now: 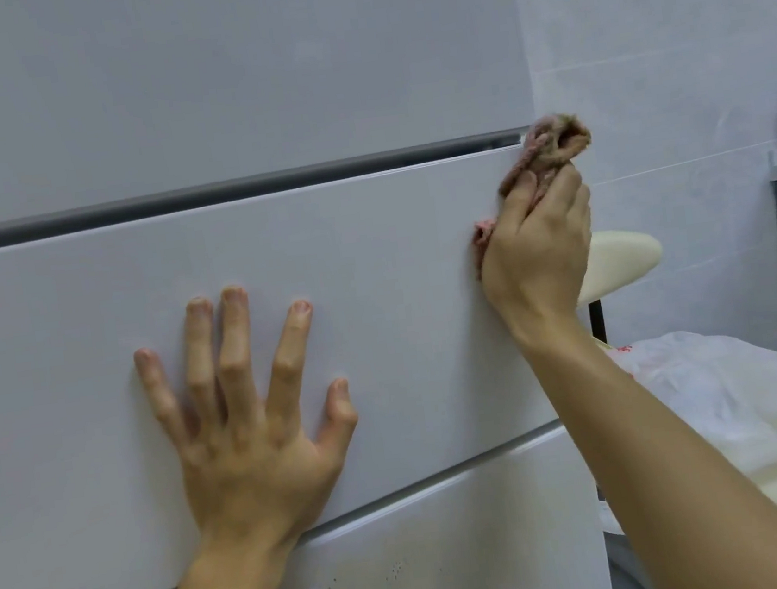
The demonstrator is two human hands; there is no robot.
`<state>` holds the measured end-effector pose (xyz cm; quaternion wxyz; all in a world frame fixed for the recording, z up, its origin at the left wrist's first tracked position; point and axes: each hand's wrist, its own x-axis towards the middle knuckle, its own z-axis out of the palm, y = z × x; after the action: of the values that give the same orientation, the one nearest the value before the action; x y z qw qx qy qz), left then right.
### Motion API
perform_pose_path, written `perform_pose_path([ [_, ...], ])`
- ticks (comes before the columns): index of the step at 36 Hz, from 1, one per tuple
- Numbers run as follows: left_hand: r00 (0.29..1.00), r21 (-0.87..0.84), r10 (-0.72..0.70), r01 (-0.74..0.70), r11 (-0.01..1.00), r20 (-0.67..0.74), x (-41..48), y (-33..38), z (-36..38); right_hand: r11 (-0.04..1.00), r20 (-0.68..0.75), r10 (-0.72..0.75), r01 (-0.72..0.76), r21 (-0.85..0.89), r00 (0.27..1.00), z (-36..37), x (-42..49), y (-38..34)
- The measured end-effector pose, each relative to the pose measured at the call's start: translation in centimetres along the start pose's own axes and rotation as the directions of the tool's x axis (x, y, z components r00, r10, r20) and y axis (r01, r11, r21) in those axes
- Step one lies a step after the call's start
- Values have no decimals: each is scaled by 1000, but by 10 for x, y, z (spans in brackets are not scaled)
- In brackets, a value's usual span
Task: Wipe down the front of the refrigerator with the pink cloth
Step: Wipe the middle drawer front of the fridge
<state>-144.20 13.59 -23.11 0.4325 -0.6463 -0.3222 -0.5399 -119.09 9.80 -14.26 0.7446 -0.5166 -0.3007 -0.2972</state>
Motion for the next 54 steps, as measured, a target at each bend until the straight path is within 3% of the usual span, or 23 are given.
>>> perform_pose_path([
  [3, 1000, -8, -7, 7, 1000, 1, 0, 0, 0, 999, 61, 34, -35, 22, 998, -14, -23, 20],
  [10, 1000, -1, -15, 15, 1000, 0, 0, 1, 0, 979, 196, 189, -169, -113, 962, -65, -128, 89],
  [15, 1000, 7, -3, 3, 1000, 12, 1, 0, 0, 983, 146, 167, -155, -95, 975, -58, -121, 82],
  [21, 1000, -7, -2, 2, 1000, 5, 0, 1, 0, 995, 89, -20, 28, -92, 996, -25, -70, 33],
  [26, 1000, -8, -2, 2, 1000, 6, -1, 0, 0, 989, 124, -130, 138, -56, 984, -14, -52, 21],
  [31, 1000, -26, 4, -3, 1000, 27, 0, -1, -2, 967, 157, -239, 249, -47, 958, -26, -88, 43],
  [37, 1000, -28, -4, 4, 1000, 11, 0, 0, -3, 933, 317, -334, 360, -25, 888, -49, -154, 70],
  [43, 999, -52, -4, 6, 999, 37, 3, -1, -9, 900, 339, -409, 435, -2, 847, -44, -126, 58],
  [51, 997, -113, -1, 9, 994, 71, 5, -4, -19, 937, 143, -339, 347, -35, 930, 10, -55, -21],
  [54, 998, -124, 3, 6, 992, 67, 4, -6, -21, 931, 135, -355, 363, -33, 925, 7, -66, -20],
])
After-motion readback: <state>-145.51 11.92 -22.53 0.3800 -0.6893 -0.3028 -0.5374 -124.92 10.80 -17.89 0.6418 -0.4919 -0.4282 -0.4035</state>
